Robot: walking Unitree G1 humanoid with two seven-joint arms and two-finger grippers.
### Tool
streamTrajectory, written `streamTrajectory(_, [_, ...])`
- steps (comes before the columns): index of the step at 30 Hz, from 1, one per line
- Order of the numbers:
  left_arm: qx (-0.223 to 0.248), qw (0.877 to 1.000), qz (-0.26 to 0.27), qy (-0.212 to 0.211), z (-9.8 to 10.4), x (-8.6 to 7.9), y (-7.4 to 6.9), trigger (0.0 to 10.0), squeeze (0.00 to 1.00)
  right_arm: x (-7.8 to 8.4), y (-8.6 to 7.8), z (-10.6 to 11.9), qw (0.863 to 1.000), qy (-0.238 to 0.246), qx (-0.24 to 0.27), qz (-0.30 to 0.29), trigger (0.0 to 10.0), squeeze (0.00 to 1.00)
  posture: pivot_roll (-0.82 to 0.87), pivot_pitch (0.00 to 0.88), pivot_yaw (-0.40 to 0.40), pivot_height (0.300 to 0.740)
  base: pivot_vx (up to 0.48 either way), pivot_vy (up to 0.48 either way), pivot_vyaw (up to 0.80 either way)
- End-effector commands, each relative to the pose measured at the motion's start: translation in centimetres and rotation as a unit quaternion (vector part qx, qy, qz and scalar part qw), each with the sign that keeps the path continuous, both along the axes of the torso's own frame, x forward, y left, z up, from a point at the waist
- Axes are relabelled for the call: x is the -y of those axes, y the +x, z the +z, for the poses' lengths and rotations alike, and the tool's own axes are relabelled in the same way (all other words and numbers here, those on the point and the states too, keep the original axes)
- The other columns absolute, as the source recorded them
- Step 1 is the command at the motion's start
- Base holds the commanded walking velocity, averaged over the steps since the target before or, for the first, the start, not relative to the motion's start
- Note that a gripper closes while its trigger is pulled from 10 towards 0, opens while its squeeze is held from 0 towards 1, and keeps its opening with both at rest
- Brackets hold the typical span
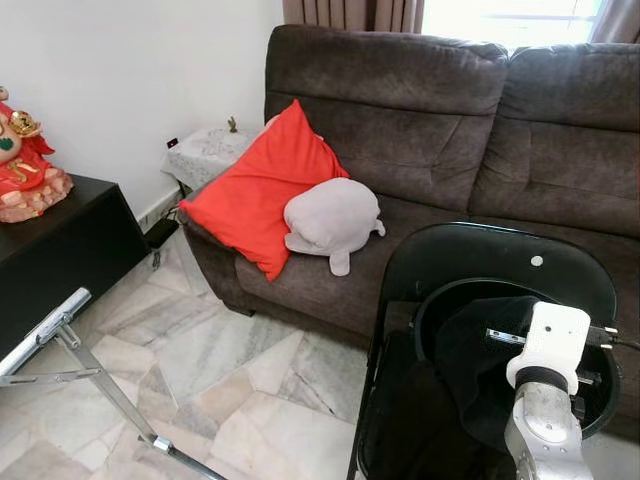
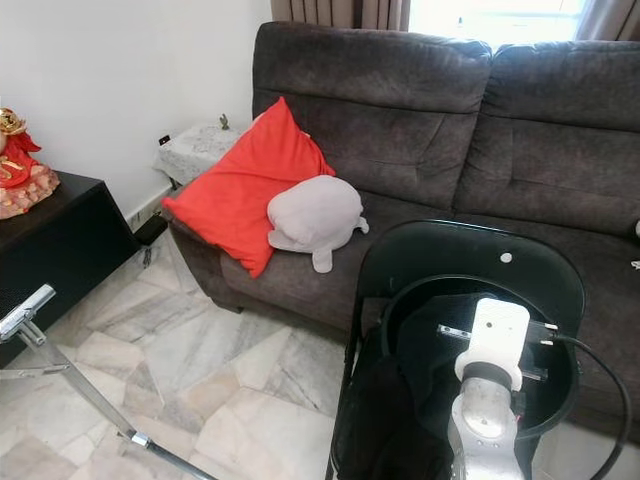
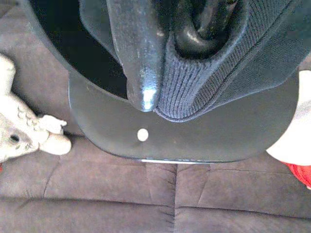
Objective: Hang hanger
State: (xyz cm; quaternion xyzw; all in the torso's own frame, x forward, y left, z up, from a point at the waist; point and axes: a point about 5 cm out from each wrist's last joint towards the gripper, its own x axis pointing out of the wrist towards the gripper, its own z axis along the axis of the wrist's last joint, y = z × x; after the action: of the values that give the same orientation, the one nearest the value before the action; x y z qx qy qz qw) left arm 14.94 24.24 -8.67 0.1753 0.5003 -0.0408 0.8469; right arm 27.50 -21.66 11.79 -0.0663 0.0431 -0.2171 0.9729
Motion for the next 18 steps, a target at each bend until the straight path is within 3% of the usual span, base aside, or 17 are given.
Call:
streamTrajectory(1, [-0.008, 1.0, 0.005, 0.008, -0.12, -0.46, -0.6, 10.0, 0.0, -0.73, 0.37, 0.51, 1.0, 0.011, 0.006, 0.018, 10.0, 0.0, -0.04, 0.0, 0.107, 0.74, 0.0, 0.0, 0.0])
streamTrajectory(8, [-0.01, 1.0, 0.024, 0.007, -0.33, -0.22, -0.94, 10.0, 0.0, -1.6, 0.86, 0.24, 0.999, 0.023, 0.001, 0.033, 10.0, 0.0, -0.01, 0.0, 0.088, 0.74, 0.0, 0.0, 0.0])
streamTrajectory(18, [-0.011, 0.999, 0.05, 0.002, -0.62, 0.03, -1.52, 10.0, 0.0, -1.4, 0.25, -0.15, 0.997, -0.038, -0.026, 0.058, 10.0, 0.0, -0.02, 0.0, 0.059, 0.74, 0.0, 0.0, 0.0])
